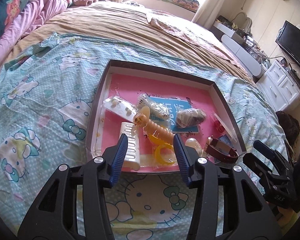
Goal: Organize jewelry
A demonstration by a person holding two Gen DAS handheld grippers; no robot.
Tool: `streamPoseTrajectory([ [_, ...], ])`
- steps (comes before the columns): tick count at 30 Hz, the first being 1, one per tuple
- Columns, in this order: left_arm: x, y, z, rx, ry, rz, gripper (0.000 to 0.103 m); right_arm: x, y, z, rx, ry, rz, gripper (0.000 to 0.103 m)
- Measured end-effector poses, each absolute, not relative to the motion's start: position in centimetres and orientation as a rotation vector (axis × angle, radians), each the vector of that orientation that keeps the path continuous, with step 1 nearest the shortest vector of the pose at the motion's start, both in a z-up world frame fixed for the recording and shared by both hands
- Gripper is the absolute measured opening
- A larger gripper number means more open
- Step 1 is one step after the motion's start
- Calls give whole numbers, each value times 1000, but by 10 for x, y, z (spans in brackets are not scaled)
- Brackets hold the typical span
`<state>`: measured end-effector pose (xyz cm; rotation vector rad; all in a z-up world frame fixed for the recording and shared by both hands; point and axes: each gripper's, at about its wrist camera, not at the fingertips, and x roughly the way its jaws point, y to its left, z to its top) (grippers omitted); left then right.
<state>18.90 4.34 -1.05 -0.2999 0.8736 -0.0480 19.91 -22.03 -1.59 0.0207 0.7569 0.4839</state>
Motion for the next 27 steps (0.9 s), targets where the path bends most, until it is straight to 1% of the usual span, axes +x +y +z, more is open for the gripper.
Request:
streamPoseTrajectory([
  [3,183,43,-3,-298,859,-48,50,191,-223,-8,24,740,486,92],
  [5,179,41,1,-291,850,-50,53,185,-225,-2,24,727,488,93],
  [9,168,38,12,-286,822,-52,69,173,-228,8,24,698,489,95],
  [10,165,37,15,-285,814,-51,71,170,-229,10,24,692,489,96],
  [11,161,36,17,-284,806,-51,76,166,-230,12,23,685,489,96],
  [16,144,33,27,-276,773,-50,88,151,-233,20,24,658,487,97],
  [17,140,32,29,-274,766,-50,92,148,-234,21,24,652,486,97],
  [18,136,31,31,-269,758,-50,93,145,-234,22,24,646,484,97],
  [27,111,25,37,-236,729,-49,93,125,-237,30,25,615,482,98],
])
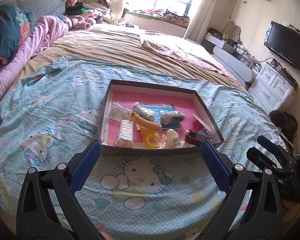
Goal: Organize jewelry
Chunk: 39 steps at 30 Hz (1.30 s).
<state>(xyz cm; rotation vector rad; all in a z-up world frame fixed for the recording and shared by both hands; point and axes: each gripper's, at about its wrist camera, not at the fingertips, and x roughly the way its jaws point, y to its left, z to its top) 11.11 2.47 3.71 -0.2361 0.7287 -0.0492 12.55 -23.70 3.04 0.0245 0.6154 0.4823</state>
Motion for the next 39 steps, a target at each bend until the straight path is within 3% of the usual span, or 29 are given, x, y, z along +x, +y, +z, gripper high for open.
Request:
streamPoseTrajectory([
  [39,34,13,-2,-175,739,-16,93,59,-246,-11,-26,663,449,98],
])
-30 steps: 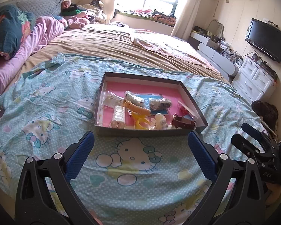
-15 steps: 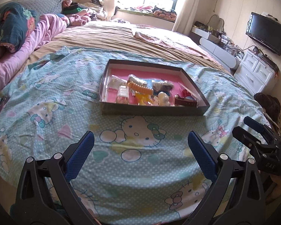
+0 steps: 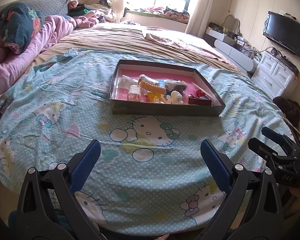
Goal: Organize jewelry
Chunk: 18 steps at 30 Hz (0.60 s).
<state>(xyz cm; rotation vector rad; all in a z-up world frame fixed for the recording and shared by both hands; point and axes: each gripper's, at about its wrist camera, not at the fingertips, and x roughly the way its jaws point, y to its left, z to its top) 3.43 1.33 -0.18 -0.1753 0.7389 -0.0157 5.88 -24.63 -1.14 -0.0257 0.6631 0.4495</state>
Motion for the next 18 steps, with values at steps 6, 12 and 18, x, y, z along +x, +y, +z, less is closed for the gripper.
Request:
streamPoseTrajectory([
  [6,34,12,-2,-172,740,-15,93,59,-245,-11,-25,661,451,98],
  [12,33,12,-2,-174,739,-17,93,59,-246,-10,-26,664,449,98],
  [18,31,8,-1,-169,737,-13,93,59,-246,-10,-27,664,450,98],
])
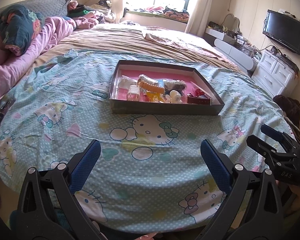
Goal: Organize jewelry
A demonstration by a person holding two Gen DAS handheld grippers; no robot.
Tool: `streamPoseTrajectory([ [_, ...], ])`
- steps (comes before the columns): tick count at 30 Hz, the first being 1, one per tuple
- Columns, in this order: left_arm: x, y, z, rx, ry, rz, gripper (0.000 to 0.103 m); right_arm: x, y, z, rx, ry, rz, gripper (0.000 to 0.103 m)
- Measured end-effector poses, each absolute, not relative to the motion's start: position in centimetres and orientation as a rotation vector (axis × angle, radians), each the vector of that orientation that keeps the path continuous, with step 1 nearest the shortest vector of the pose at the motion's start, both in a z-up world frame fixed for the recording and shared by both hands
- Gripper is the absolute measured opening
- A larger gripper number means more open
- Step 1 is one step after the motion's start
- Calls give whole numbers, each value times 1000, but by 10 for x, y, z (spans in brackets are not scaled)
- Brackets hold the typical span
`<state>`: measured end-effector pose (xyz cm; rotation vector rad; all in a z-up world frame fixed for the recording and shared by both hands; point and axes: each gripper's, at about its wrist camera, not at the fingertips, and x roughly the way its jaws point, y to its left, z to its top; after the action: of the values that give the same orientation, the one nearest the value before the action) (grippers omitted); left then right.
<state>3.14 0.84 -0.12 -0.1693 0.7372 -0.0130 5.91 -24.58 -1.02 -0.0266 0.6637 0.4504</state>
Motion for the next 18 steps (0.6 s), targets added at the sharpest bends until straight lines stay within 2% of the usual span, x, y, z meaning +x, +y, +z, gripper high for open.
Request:
streamPoseTrajectory([
  [18,27,8,4,-166,738,1,93,58,-245,-10,-26,663,453,98],
])
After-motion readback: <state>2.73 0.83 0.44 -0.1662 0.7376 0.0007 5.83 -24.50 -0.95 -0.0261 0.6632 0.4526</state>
